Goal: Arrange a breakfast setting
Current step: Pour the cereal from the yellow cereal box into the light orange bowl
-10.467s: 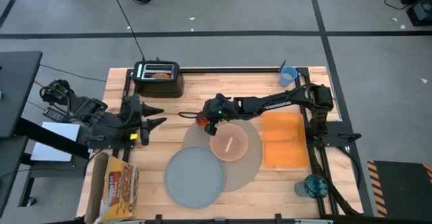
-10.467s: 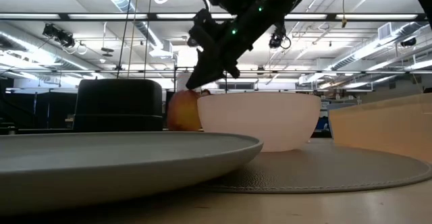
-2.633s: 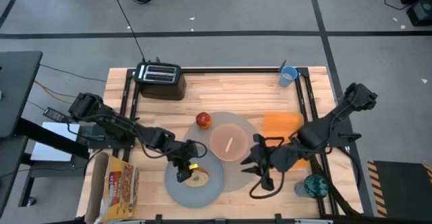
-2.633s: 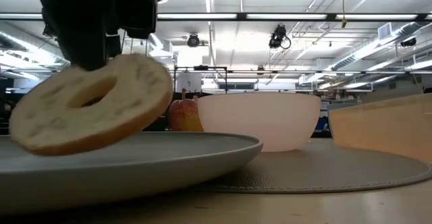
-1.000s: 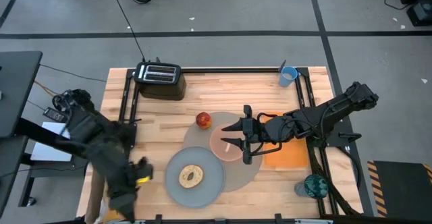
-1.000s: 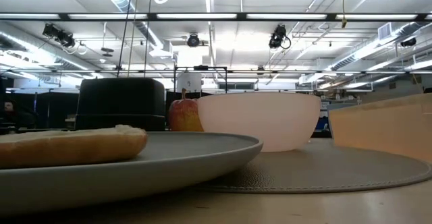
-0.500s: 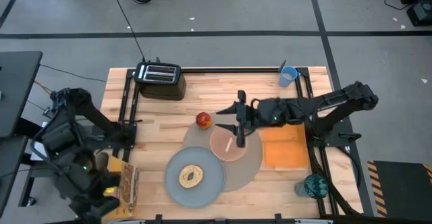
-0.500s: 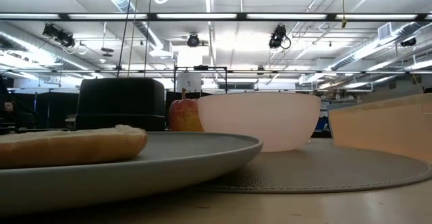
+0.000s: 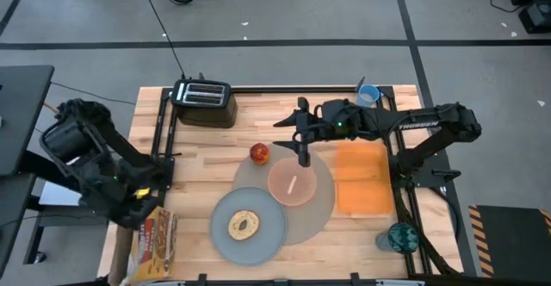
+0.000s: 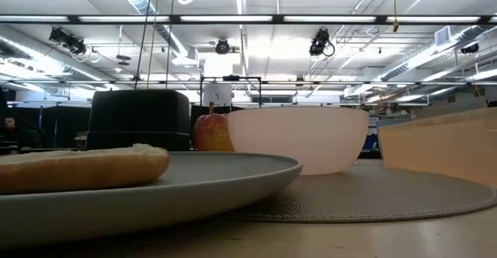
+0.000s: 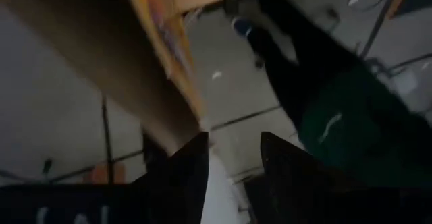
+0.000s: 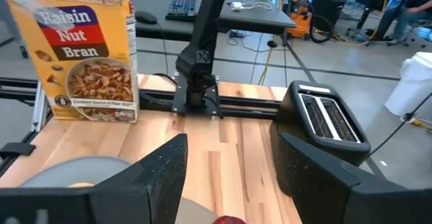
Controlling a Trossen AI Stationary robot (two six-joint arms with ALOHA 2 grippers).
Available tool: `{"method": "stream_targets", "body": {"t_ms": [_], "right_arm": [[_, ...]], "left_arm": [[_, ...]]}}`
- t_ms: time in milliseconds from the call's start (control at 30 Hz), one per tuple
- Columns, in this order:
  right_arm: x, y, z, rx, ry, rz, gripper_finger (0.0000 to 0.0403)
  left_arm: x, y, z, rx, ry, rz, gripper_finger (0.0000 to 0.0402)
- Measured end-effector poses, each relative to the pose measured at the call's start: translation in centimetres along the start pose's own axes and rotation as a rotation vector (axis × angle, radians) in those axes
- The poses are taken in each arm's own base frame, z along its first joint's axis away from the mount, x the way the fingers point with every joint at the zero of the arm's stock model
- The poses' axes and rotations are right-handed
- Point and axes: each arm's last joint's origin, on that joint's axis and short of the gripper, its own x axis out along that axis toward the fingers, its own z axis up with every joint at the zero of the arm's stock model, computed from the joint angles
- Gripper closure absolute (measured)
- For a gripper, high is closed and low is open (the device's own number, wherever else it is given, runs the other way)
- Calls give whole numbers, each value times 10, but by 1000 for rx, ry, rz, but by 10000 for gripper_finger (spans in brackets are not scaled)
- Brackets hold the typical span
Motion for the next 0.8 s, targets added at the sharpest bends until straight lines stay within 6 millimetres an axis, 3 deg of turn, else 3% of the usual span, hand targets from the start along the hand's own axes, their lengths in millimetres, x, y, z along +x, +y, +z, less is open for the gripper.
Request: {"method": "stream_targets", "body": {"t_ms": [267, 600, 800], "right_arm": [[0, -11, -2, 6, 4, 23, 166], [1, -13, -2, 16, 5, 22, 165], [0, -10, -4, 46, 32, 35, 166]], "left_arm": [[35, -2, 18, -70, -70, 145, 260], [17, 2, 11, -37, 9, 111, 260], [42, 6, 20, -29, -99, 163, 260]]}}
